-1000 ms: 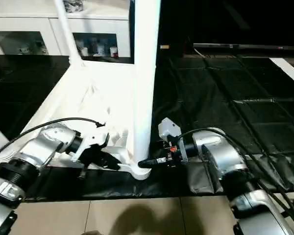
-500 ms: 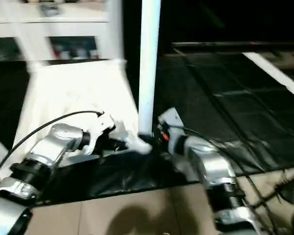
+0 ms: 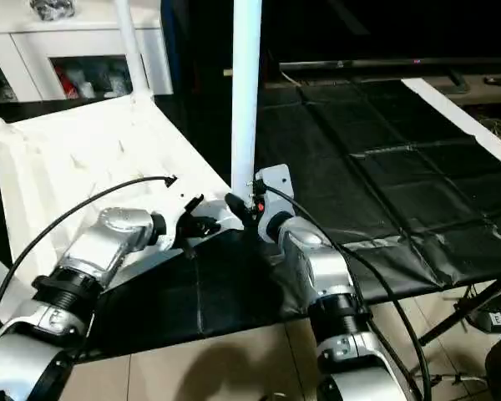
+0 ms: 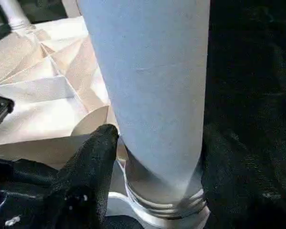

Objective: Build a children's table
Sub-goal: Rotate leg to tighten

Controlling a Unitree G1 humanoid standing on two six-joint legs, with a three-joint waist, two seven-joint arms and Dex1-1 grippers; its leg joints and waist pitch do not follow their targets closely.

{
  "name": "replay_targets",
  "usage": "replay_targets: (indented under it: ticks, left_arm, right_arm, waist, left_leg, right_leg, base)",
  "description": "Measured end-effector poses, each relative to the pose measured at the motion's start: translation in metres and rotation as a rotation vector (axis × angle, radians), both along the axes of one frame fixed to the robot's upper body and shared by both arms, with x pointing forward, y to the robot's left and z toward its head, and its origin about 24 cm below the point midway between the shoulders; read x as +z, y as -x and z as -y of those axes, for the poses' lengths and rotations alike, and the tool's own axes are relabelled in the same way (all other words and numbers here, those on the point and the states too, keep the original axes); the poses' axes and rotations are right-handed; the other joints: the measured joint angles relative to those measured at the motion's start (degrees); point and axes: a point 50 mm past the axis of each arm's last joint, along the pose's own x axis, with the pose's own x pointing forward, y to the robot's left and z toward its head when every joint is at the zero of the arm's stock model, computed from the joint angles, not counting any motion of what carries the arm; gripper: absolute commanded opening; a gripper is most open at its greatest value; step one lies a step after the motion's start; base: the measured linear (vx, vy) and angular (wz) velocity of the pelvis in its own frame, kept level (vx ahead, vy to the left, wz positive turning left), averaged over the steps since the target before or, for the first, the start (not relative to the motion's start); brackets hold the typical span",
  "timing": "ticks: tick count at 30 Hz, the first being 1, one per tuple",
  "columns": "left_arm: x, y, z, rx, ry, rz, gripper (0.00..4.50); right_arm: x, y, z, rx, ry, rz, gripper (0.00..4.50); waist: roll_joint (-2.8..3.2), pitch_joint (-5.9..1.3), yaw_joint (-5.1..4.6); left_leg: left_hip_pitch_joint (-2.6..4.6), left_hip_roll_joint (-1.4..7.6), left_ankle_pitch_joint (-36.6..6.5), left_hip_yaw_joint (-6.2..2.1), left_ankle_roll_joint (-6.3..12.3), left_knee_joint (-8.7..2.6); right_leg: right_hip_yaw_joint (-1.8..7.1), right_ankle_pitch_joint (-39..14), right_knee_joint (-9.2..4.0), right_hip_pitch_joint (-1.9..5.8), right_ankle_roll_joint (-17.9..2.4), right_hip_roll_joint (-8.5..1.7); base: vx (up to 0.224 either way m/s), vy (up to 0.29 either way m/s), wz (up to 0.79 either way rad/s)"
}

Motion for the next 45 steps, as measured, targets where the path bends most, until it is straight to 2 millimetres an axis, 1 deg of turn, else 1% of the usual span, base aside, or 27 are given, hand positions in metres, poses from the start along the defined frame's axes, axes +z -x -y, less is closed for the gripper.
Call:
replay_targets:
  ticks: [2,3,4,5,7,8,9,11,13,14,16,17,21,24,29,30,32,33,34,37,38,39,41,44,45]
  left_arm:
    - [0.000,0.001,-0.002,-0.032,-0.004,0.004,0.00]
    - [0.001,0.002,-0.005,-0.073,-0.017,0.016,0.00]
    - [0.001,0.003,-0.005,-0.101,-0.016,0.020,0.00]
    - [0.001,0.004,-0.006,-0.123,-0.019,0.023,0.00]
    - [0.002,0.006,-0.012,-0.170,-0.026,0.024,0.00]
    - [0.002,0.007,-0.014,-0.194,-0.029,0.020,0.00]
    - [0.003,0.009,-0.016,-0.237,-0.036,0.014,0.00]
    - [0.003,0.011,-0.019,-0.289,-0.044,0.007,0.00]
    - [0.003,0.013,-0.023,-0.334,-0.054,0.004,0.00]
    - [0.003,0.014,-0.024,-0.359,-0.054,-0.002,0.00]
    - [0.002,0.017,-0.027,-0.414,-0.053,-0.018,0.00]
    - [0.002,0.018,-0.028,-0.436,-0.051,-0.025,0.00]
    - [0.003,0.023,-0.029,-0.543,-0.066,-0.047,0.00]
    - [0.004,0.023,-0.028,-0.592,-0.080,-0.055,0.00]
    - [0.005,0.024,-0.024,-0.664,-0.106,-0.056,0.00]
    - [0.005,0.024,-0.024,-0.679,-0.113,-0.054,0.00]
    - [0.006,0.023,-0.024,-0.693,-0.121,-0.054,0.00]
    - [0.006,0.023,-0.025,-0.701,-0.125,-0.055,0.00]
    - [0.006,0.023,-0.024,-0.707,-0.129,-0.055,0.00]
    - [0.005,0.023,-0.024,-0.717,-0.130,-0.051,0.00]
    - [0.005,0.023,-0.024,-0.717,-0.129,-0.050,0.00]
    - [0.005,0.023,-0.024,-0.718,-0.129,-0.050,0.00]
    - [0.005,0.023,-0.024,-0.718,-0.129,-0.051,0.00]
    - [0.005,0.023,-0.024,-0.719,-0.128,-0.050,0.00]
    - [0.005,0.023,-0.024,-0.719,-0.128,-0.049,0.00]
  right_arm:
    - [-0.001,0.004,0.005,0.037,-0.011,0.007,3.25]
    - [-0.002,0.007,0.014,0.077,-0.007,0.020,3.38]
    - [-0.003,0.010,0.019,0.112,-0.003,0.018,3.51]
    - [-0.004,0.012,0.025,0.135,0.000,0.016,3.51]
    - [-0.003,0.015,0.034,0.208,0.019,0.025,3.74]
    - [-0.002,0.017,0.040,0.248,0.029,0.029,3.74]
    - [-0.001,0.019,0.049,0.287,0.040,0.031,3.93]
    - [0.001,0.021,0.061,0.322,0.058,0.034,4.00]
    - [0.005,0.023,0.067,0.383,0.059,0.043,4.12]
    - [0.008,0.026,0.069,0.424,0.066,0.048,4.29]
    - [0.013,0.030,0.076,0.511,0.080,0.050,4.36]
    - [0.014,0.031,0.078,0.543,0.090,0.045,4.47]
    - [0.015,0.040,0.081,0.698,0.117,0.007,4.47]
    - [0.014,0.041,0.076,0.761,0.129,-0.004,4.47]
    - [0.020,0.040,0.071,0.842,0.146,-0.001,4.47]
    - [0.020,0.040,0.071,0.851,0.140,-0.007,4.19]
    - [0.018,0.037,0.072,0.849,0.134,-0.022,4.19]
    - [0.019,0.035,0.073,0.849,0.130,-0.028,4.09]
    - [0.019,0.034,0.073,0.849,0.130,-0.029,3.88]
    - [0.019,0.033,0.072,0.857,0.122,-0.031,3.76]
    - [0.018,0.033,0.072,0.857,0.119,-0.033,3.56]
    - [0.017,0.034,0.072,0.856,0.114,-0.038,3.56]
    - [0.016,0.034,0.071,0.861,0.107,-0.045,3.36]
    - [0.016,0.035,0.070,0.878,0.097,-0.046,3.24]
    - [0.016,0.035,0.069,0.883,0.093,-0.048,3.00]
  waist:
    - [0.00,0.00,0.39]
    - [0.00,0.01,0.92]
    - [0.00,0.01,1.12]
    - [0.00,0.02,1.32]
    - [0.03,0.06,1.79]
    - [0.02,0.07,2.18]
    - [0.02,0.07,2.67]
    - [0.02,0.08,3.30]
    - [0.03,0.08,3.92]
    - [0.04,0.09,4.17]
    - [0.04,0.09,4.74]
    - [0.04,0.09,4.93]
    - [0.04,0.08,5.60]
    - [0.04,0.08,5.73]
    - [0.01,0.07,5.77]
    - [0.01,0.07,5.80]
    - [0.01,0.07,5.76]
    - [0.01,0.07,5.72]
    - [0.01,0.07,5.74]
    - [0.01,0.07,5.75]
    - [0.01,0.07,5.76]
    - [0.00,0.07,5.77]
    - [0.00,0.07,5.75]
    - [0.00,0.07,5.79]
    - [0.00,0.07,5.79]
  left_leg:
    - [-0.01,-0.01,0.00,0.01,0.00,0.01]
    - [0.01,-0.04,0.00,-0.01,0.00,0.04]
    - [0.05,-0.04,0.00,0.01,0.01,0.05]
    - [0.02,-0.03,0.00,0.03,0.00,0.07]
    - [-0.03,-0.03,0.00,0.04,0.00,0.12]
    - [-0.05,-0.03,0.00,0.04,0.00,0.16]
    - [-0.08,-0.02,0.00,0.07,0.01,0.19]
    - [-0.08,-0.02,0.01,0.14,0.02,0.21]
    - [-0.08,-0.01,0.01,0.13,0.02,0.27]
    - [-0.07,0.00,0.01,0.14,0.02,0.27]
    - [-0.03,0.02,0.01,0.17,0.03,0.31]
    - [-0.04,0.02,0.01,0.17,0.03,0.33]
    - [-0.01,0.04,0.02,0.17,0.04,0.38]
    - [-0.04,0.04,0.06,0.16,0.08,0.45]
    - [0.00,0.06,0.07,0.15,0.11,0.51]
    - [0.00,0.06,0.07,0.15,0.11,0.51]
    - [-0.02,0.06,0.06,0.15,0.11,0.52]
    - [-0.01,0.06,0.06,0.15,0.11,0.52]
    - [-0.01,0.06,0.06,0.15,0.11,0.52]
    - [-0.02,0.06,0.06,0.14,0.11,0.52]
    - [-0.02,0.07,0.06,0.14,0.11,0.52]
    - [-0.03,0.06,0.06,0.15,0.11,0.52]
    - [-0.02,0.06,0.06,0.15,0.11,0.52]
    - [-0.02,0.06,0.06,0.15,0.12,0.52]
    - [-0.02,0.06,0.06,0.15,0.12,0.52]
  right_leg:
    - [0.02,0.00,-0.02,-0.02,0.00,-0.01]
    - [0.03,0.01,-0.03,-0.06,-0.01,-0.03]
    - [0.03,0.01,-0.03,-0.09,-0.01,-0.03]
    - [0.03,0.02,-0.02,-0.13,-0.02,-0.03]
    - [0.03,0.06,0.01,-0.17,-0.05,-0.03]
    - [0.03,0.06,0.01,-0.16,-0.05,-0.04]
    - [0.03,0.06,0.01,-0.14,-0.05,-0.05]
    - [0.06,0.06,0.01,-0.12,-0.04,-0.08]
    - [0.06,0.06,0.04,-0.11,-0.05,-0.08]
    - [0.06,0.05,0.04,-0.07,-0.03,-0.09]
    - [0.06,0.03,0.03,0.04,0.00,-0.09]
    - [0.06,0.03,0.02,0.07,0.00,-0.10]
    - [0.05,0.03,0.05,0.13,0.00,-0.11]
    - [0.06,0.03,0.09,0.15,0.00,-0.13]
    - [0.07,-0.01,0.08,0.33,0.07,-0.17]
    - [0.07,-0.04,0.08,0.35,0.12,-0.18]
    - [0.07,-0.04,0.08,0.36,0.12,-0.18]
    - [0.07,-0.04,0.09,0.37,0.12,-0.18]
    - [0.05,-0.05,0.08,0.36,0.13,-0.18]
    - [0.05,-0.06,0.09,0.37,0.15,-0.18]
    - [0.05,-0.06,0.09,0.37,0.15,-0.18]
    - [0.05,-0.06,0.09,0.37,0.15,-0.18]
    - [0.05,-0.06,0.09,0.37,0.15,-0.19]
    - [0.05,-0.06,0.10,0.37,0.15,-0.19]
    - [0.05,-0.06,0.10,0.37,0.15,-0.19]
  base:
    - [0.000,0.000,0.00]
    - [0.000,0.000,0.00]
    - [0.000,0.000,0.00]
    - [0.000,0.000,0.00]
    - [0.000,0.000,0.00]
    - [0.000,0.000,0.00]
    - [0.000,0.000,0.00]
    - [0.000,0.000,0.00]
    - [0.000,0.000,0.00]
    - [0.000,0.000,0.00]
    - [0.000,0.000,0.00]
    - [0.000,0.000,0.00]
    - [0.000,0.000,0.00]
    - [0.000,0.000,0.00]
    - [0.000,0.000,0.00]
    - [0.000,0.000,0.00]
    - [0.000,0.000,0.00]
    - [0.000,0.000,0.00]
    - [0.000,0.000,0.00]
    - [0.000,0.000,0.00]
    - [0.000,0.000,0.00]
    - [0.000,0.000,0.00]
    - [0.000,0.000,0.00]
    - [0.000,0.000,0.00]
    - [0.000,0.000,0.00]
